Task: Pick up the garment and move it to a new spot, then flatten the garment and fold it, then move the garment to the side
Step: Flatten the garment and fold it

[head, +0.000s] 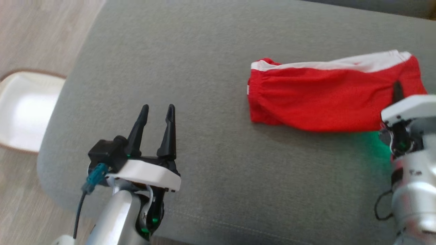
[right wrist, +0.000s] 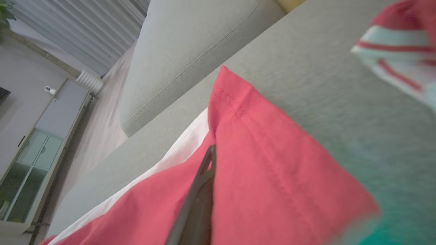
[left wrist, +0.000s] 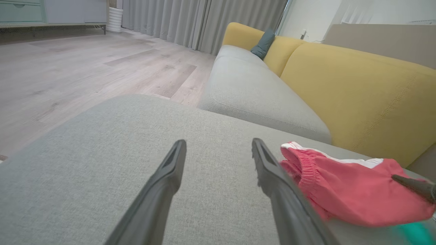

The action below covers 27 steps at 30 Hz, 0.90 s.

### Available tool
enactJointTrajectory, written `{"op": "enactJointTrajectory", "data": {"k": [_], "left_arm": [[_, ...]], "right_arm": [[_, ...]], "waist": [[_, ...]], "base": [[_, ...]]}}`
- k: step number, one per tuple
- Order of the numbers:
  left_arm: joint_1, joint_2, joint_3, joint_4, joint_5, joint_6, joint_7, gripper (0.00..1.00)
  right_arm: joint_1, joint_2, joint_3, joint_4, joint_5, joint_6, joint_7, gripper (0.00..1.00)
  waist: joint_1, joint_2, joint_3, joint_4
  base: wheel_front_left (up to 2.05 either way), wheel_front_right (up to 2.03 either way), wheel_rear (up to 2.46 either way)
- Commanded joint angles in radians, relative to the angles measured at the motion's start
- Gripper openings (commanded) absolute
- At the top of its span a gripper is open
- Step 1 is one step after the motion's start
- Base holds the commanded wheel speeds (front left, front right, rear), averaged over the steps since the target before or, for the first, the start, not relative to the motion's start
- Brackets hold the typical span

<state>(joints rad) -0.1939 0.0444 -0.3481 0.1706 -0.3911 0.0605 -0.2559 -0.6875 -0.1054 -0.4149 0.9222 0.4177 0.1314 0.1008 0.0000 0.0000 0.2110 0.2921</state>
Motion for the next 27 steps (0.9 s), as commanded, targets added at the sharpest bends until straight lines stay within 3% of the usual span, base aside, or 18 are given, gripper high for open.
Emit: {"op": "enactJointTrajectory", "data": {"k": [1, 6, 14, 17, 27], "left_arm": [[-0.024, 0.006, 0.037, -0.024, 0.008, -0.006, -0.006, 1.0], [-0.012, 0.006, 0.05, -0.02, 0.015, -0.011, -0.006, 1.0], [0.0, 0.006, 0.054, -0.014, 0.024, -0.022, -0.006, 1.0], [-0.002, 0.006, 0.055, -0.01, 0.028, -0.025, -0.006, 1.0], [0.022, 0.006, 0.066, 0.006, 0.035, -0.029, -0.006, 1.0]], "right_arm": [[-0.003, 0.007, 0.025, -0.048, 0.01, -0.001, -0.011, 0.0], [0.111, 0.023, -0.021, -0.145, 0.047, -0.001, -0.022, 0.0], [0.203, 0.051, 0.017, -0.292, 0.057, -0.001, -0.012, 0.0], [0.199, 0.054, 0.057, -0.325, 0.059, -0.001, -0.031, 0.0], [0.225, 0.055, 0.32, -0.368, 0.231, -0.001, -0.115, 0.0]], "waist": [[0.0, 0.0, -0.029, -0.034], [0.0, 0.0, -0.062, -0.067], [0.0, 0.0, -0.077, -0.08], [0.0, 0.0, -0.082, -0.071], [0.0, 0.0, -0.13, -0.037]], "base": [[0.0, 0.0, 0.0], [0.0, 0.0, 0.0], [0.0, 0.0, 0.0], [0.0, 0.0, 0.0], [0.0, 0.0, 0.0]]}}
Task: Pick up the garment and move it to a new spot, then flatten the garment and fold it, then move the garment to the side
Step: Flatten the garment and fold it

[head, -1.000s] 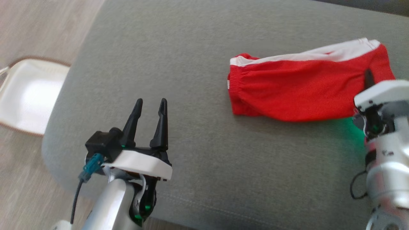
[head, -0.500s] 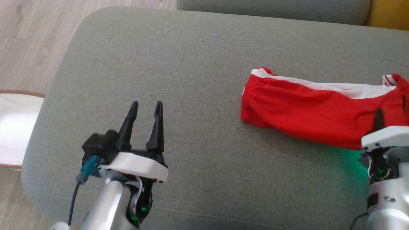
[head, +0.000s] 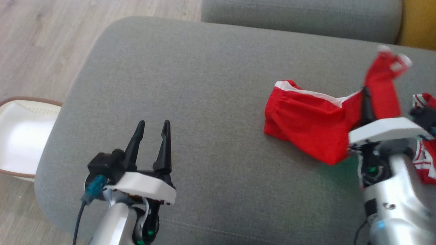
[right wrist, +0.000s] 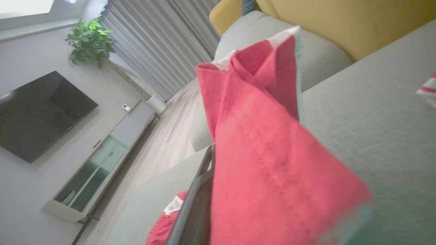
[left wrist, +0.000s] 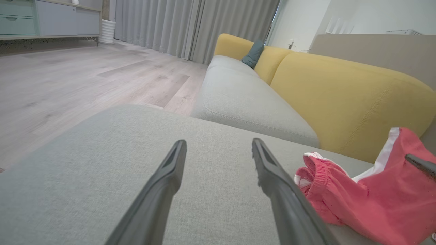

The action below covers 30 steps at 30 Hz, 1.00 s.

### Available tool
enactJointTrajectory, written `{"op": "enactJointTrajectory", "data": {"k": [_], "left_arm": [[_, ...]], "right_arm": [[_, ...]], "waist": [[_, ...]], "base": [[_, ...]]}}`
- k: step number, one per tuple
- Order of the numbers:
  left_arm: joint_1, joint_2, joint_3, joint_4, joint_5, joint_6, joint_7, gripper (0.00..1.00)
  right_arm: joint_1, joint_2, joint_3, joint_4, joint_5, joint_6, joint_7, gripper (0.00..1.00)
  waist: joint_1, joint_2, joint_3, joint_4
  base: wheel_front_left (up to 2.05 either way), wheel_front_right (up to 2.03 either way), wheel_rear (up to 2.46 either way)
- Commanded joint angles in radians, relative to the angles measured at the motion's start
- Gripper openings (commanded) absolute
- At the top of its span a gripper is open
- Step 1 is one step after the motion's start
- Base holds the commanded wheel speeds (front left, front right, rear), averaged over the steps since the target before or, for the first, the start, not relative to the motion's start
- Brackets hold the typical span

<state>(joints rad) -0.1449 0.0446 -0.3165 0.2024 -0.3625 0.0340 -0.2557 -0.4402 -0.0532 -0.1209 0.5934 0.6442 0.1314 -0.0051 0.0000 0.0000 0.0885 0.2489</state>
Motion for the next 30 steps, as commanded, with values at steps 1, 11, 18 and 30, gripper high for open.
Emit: {"op": "enactJointTrajectory", "data": {"k": [1, 11, 18, 30], "left_arm": [[-0.023, 0.006, 0.036, -0.024, 0.008, -0.004, -0.006, 1.0], [0.001, 0.006, 0.036, -0.025, 0.009, -0.007, -0.006, 1.0], [0.006, 0.006, 0.031, -0.024, 0.006, -0.004, -0.006, 1.0], [0.001, 0.006, 0.014, -0.03, -0.008, 0.005, -0.006, 1.0]], "right_arm": [[-0.017, 0.003, 0.058, -0.043, 0.024, -0.001, -0.018, 0.0], [-0.028, 0.003, 0.316, -0.01, 0.143, -0.001, -0.105, 0.0], [-0.069, 0.003, 0.43, 0.083, 0.154, -0.001, -0.152, 0.41], [-0.132, 0.003, 0.625, 0.192, 0.228, -0.001, -0.18, 1.0]], "waist": [[0.0, 0.0, -0.013, 0.009], [0.0, 0.0, -0.029, 0.056], [0.0, 0.0, -0.021, 0.09], [0.0, 0.0, 0.005, 0.119]], "base": [[0.0, 0.0, 0.0], [0.0, 0.0, 0.0], [0.0, 0.0, 0.0], [0.0, 0.0, 0.0]]}}
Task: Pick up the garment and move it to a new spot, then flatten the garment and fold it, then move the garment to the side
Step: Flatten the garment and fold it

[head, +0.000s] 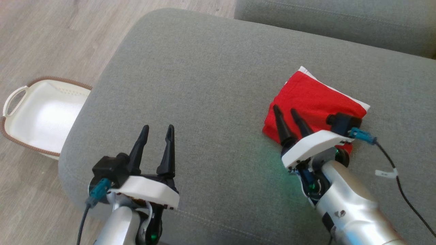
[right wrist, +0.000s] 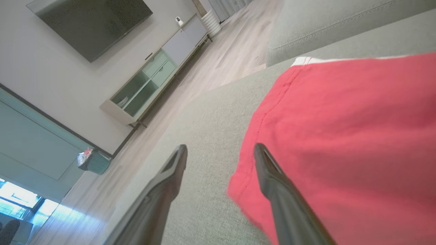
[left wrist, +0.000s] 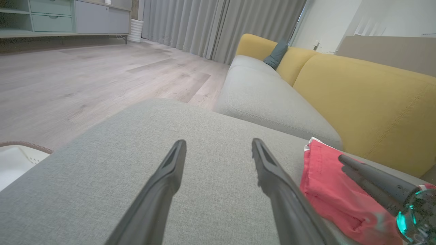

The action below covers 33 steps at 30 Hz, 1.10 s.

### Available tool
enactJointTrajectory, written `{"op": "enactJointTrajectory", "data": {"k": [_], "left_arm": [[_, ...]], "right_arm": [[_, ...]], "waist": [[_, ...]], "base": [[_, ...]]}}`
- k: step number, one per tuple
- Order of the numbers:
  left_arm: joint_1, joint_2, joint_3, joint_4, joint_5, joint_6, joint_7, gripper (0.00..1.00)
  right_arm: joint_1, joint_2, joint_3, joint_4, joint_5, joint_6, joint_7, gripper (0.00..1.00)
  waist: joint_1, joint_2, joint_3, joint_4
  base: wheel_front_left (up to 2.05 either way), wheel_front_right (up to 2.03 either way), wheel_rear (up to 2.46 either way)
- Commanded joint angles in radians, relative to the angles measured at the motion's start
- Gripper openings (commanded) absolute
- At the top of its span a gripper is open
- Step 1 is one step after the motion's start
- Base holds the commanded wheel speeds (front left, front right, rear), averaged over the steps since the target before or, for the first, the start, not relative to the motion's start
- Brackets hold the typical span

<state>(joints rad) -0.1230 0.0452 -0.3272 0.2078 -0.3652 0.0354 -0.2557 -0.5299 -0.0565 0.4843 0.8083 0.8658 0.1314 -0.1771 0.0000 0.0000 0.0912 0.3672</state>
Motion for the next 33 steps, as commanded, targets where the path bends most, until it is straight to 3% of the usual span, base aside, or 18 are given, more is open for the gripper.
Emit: {"op": "enactJointTrajectory", "data": {"k": [1, 12, 18, 25, 33], "left_arm": [[-0.021, 0.005, 0.022, -0.036, -0.007, 0.005, -0.006, 1.0], [-0.031, 0.005, 0.02, -0.035, -0.013, 0.013, -0.006, 1.0], [-0.027, 0.005, 0.045, -0.05, -0.005, 0.008, -0.006, 1.0], [-0.027, 0.005, 0.067, -0.09, -0.001, 0.003, -0.006, 1.0], [-0.026, 0.005, 0.094, -0.141, 0.002, -0.003, -0.006, 1.0]], "right_arm": [[-0.047, 0.006, 0.037, -0.01, 0.011, -0.001, -0.002, 1.0], [-0.115, 0.006, 0.15, 0.113, 0.017, -0.001, -0.027, 1.0], [-0.15, -0.002, 0.157, 0.112, -0.106, -0.001, -0.081, 1.0], [-0.055, -0.058, -0.073, -0.108, -0.367, -0.001, -0.084, 1.0], [0.174, -0.028, -0.301, -0.381, -0.628, -0.001, -0.085, 1.0]], "waist": [[0.0, 0.0, 0.005, 0.002], [0.0, 0.0, 0.017, -0.022], [0.0, 0.0, 0.0, -0.098], [0.0, 0.0, -0.027, -0.2], [0.0, 0.0, -0.042, -0.281]], "base": [[0.0, 0.0, 0.0], [0.0, 0.0, 0.0], [0.0, 0.0, 0.0], [0.0, 0.0, 0.0], [0.0, 0.0, 0.0]]}}
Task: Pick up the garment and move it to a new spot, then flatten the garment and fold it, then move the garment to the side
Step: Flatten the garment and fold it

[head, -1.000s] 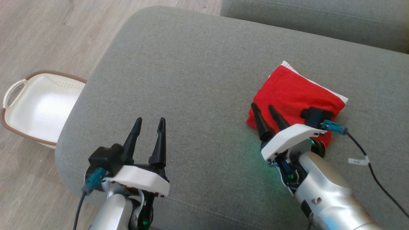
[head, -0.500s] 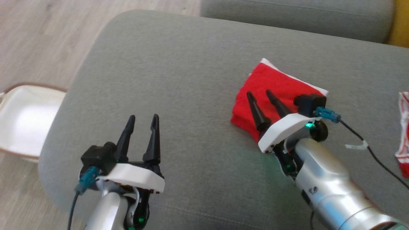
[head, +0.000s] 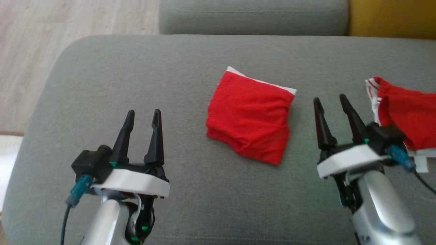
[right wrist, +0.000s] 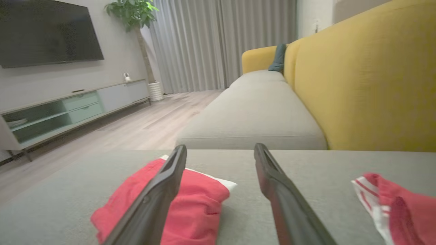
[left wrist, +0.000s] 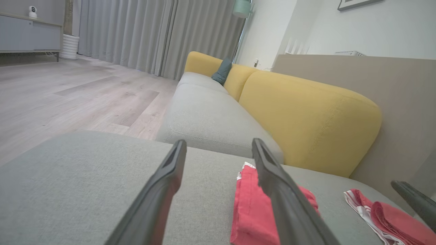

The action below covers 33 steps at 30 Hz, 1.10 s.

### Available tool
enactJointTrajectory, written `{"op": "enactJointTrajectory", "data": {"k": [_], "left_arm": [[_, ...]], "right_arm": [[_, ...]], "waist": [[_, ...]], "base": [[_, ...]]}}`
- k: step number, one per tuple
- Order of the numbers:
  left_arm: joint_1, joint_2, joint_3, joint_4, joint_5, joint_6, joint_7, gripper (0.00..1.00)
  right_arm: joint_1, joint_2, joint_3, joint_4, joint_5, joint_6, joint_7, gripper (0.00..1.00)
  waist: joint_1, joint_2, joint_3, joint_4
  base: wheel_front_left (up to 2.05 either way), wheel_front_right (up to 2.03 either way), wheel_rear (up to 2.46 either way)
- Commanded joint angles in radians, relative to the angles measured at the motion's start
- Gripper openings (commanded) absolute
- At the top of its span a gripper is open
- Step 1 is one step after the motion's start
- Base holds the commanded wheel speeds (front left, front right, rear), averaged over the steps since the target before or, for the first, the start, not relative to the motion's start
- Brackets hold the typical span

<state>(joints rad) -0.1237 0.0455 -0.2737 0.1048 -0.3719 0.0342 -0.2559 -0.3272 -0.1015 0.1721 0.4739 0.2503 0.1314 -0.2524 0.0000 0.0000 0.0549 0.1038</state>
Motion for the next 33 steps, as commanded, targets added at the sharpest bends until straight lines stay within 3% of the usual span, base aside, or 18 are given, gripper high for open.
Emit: {"op": "enactJointTrajectory", "data": {"k": [1, 10, 20, 21, 22, 27, 33], "left_arm": [[-0.023, 0.005, 0.044, -0.042, 0.01, -0.001, -0.006, 1.0], [0.007, 0.005, 0.036, -0.044, 0.02, -0.006, -0.006, 1.0], [-0.009, 0.005, 0.009, -0.04, 0.02, -0.011, -0.006, 1.0], [-0.013, 0.005, 0.005, -0.039, 0.018, -0.011, -0.006, 1.0], [-0.018, 0.005, 0.0, -0.038, 0.016, -0.01, -0.006, 1.0], [-0.035, 0.005, -0.024, -0.032, 0.009, -0.009, -0.006, 1.0], [-0.058, 0.005, -0.052, -0.026, 0.0, -0.006, -0.006, 1.0]], "right_arm": [[-0.003, 0.024, -0.008, -0.073, -0.031, -0.001, -0.009, 1.0], [0.154, 0.05, -0.086, -0.177, -0.103, -0.001, -0.009, 1.0], [0.138, 0.051, -0.063, -0.202, -0.069, -0.001, -0.009, 1.0], [0.127, 0.051, -0.054, -0.203, -0.068, -0.001, -0.009, 0.6], [0.113, 0.051, -0.044, -0.204, -0.07, -0.001, -0.009, 0.0], [0.047, 0.051, 0.003, -0.176, -0.087, -0.001, -0.009, 0.0], [-0.085, 0.051, 0.052, -0.029, -0.113, -0.001, -0.009, 0.0]], "waist": [[0.0, 0.0, -0.006, -0.025], [0.0, 0.0, -0.008, -0.054], [0.0, 0.0, 0.026, -0.018], [0.0, 0.0, 0.036, -0.008], [0.0, 0.0, 0.046, 0.003], [0.0, 0.0, 0.093, 0.056], [0.0, 0.0, 0.159, 0.141]], "base": [[0.0, 0.0, 0.0], [0.0, 0.0, 0.0], [0.0, 0.0, 0.0], [0.0, 0.0, 0.0], [0.0, 0.0, 0.0], [0.0, 0.0, 0.0], [0.0, 0.0, 0.0]]}}
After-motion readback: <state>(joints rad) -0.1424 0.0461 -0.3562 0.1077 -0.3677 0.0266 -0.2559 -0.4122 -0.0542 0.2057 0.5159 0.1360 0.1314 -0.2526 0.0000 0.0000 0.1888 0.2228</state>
